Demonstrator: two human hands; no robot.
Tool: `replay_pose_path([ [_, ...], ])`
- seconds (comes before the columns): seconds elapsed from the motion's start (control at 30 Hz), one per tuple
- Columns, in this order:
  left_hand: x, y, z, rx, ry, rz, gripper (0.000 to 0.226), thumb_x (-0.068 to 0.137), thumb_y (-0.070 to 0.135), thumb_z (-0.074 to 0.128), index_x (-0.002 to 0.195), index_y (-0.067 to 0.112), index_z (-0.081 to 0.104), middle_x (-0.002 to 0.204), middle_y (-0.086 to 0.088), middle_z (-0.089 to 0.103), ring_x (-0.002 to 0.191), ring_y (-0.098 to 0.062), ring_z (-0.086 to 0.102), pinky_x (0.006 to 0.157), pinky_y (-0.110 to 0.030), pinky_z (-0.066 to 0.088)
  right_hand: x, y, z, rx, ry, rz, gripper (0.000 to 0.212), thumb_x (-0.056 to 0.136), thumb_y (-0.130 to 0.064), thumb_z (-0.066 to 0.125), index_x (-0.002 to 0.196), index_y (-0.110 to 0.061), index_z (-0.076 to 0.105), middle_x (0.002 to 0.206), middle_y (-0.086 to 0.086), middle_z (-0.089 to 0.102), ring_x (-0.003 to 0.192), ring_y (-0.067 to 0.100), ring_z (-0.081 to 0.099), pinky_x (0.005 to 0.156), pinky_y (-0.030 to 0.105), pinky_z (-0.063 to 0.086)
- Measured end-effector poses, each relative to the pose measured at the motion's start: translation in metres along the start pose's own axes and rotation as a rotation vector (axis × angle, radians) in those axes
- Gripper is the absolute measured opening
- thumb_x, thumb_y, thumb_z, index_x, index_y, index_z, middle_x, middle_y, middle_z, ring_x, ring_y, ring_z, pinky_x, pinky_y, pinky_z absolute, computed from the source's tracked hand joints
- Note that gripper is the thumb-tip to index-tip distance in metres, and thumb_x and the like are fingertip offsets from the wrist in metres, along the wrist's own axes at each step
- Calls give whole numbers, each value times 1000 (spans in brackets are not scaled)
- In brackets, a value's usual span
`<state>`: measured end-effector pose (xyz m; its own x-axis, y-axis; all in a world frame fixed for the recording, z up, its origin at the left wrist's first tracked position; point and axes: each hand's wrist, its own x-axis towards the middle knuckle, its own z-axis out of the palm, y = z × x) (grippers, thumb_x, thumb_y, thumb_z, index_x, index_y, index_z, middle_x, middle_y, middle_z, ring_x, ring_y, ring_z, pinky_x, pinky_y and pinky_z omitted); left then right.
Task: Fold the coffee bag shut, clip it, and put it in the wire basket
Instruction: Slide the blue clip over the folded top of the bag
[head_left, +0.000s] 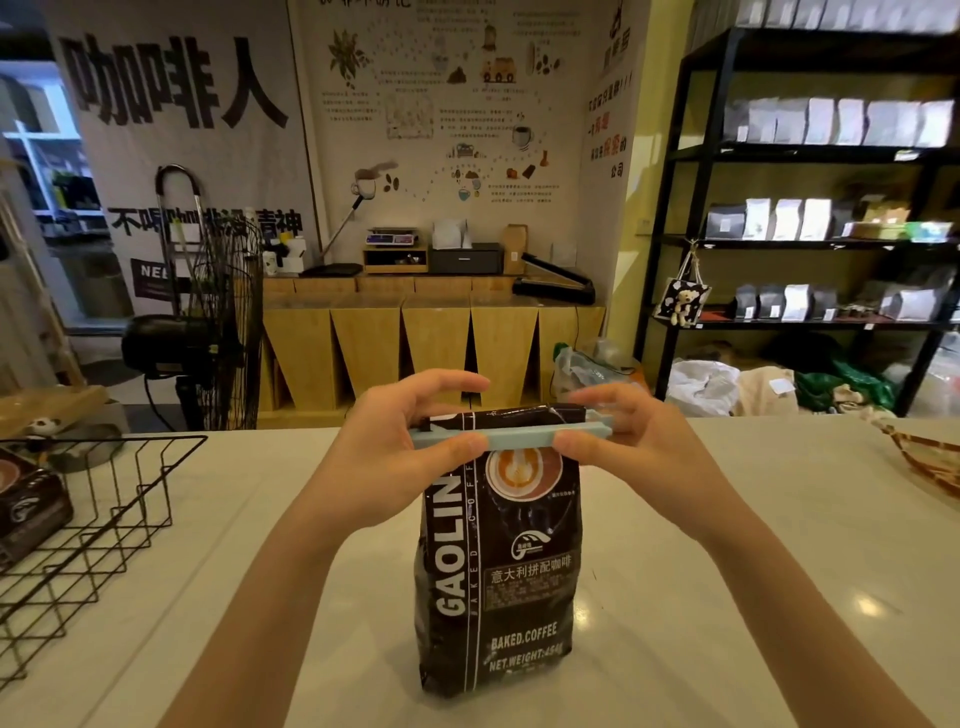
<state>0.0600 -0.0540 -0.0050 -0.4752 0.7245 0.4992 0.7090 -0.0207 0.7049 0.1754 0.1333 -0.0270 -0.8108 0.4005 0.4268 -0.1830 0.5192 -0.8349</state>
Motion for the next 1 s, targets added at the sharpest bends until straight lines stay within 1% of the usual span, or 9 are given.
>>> replay_pose_path([
  [0.1,3,0,0,-21,0,1,35,75,16,65,97,41,56,98,17,63,88,-3,65,62,-17,55,-1,5,-6,117,-115,23,31,65,-37,65,91,-19,69,80,-3,74,84,11,68,70,16,54],
  [0.2,7,0,-2,-8,-11,-18,32,75,15,65,93,40,58,97,21,61,90,0,63,62,-16,55,0,8,-9,196,-111,22,13,76,-22,63,86,-24,70,73,-14,74,81,0,67,68,9,50],
  [0.33,15,4,-7,94,-98,-39,33,77,17,63,97,42,56,104,21,60,101,-2,57,77,-26,54,-1,12,-5,211,-10,-38,15,72,-24,65,86,-24,70,70,-16,73,81,2,67,68,12,52],
  [0.43,21,10,-5,414,-179,-1,39,83,19,57,118,35,50,114,12,58,106,-2,51,86,-22,46,0,14,-3,231,12,-64,14,74,-18,66,86,-23,69,69,-16,73,79,3,68,67,13,52],
  [0.53,26,21,14,651,-176,98,40,86,29,50,125,27,46,116,8,60,104,-6,52,89,-28,47,-1,16,-3,241,7,-96,16,77,-12,64,83,-25,69,68,-16,73,77,3,67,66,13,52],
  [0.67,31,24,37,639,-152,135,31,86,37,48,115,26,52,100,6,65,87,-9,58,78,-33,51,-2,16,-4,224,-17,-133,16,72,-24,64,86,-25,71,73,-13,73,78,6,67,70,17,52],
  [0.8,32,18,39,563,-83,112,26,83,36,54,107,27,57,91,8,66,81,-8,59,74,-35,51,0,15,-5,213,-43,-115,20,74,-24,63,92,-22,71,78,-13,74,84,6,67,73,18,52],
  [0.93,28,15,47,560,10,150,27,83,33,55,109,25,58,95,7,67,83,-8,57,77,-26,43,3,15,-12,59,-87,-80,29,77,-30,63,104,-21,69,108,-3,69,104,10,61,90,28,49],
  [1.0,25,15,51,568,63,181,29,83,32,54,111,23,58,97,6,68,81,-6,53,78,-24,37,3,17,-13,-38,-69,-98,26,81,-28,62,105,-21,69,109,-1,68,105,11,59,91,30,46],
])
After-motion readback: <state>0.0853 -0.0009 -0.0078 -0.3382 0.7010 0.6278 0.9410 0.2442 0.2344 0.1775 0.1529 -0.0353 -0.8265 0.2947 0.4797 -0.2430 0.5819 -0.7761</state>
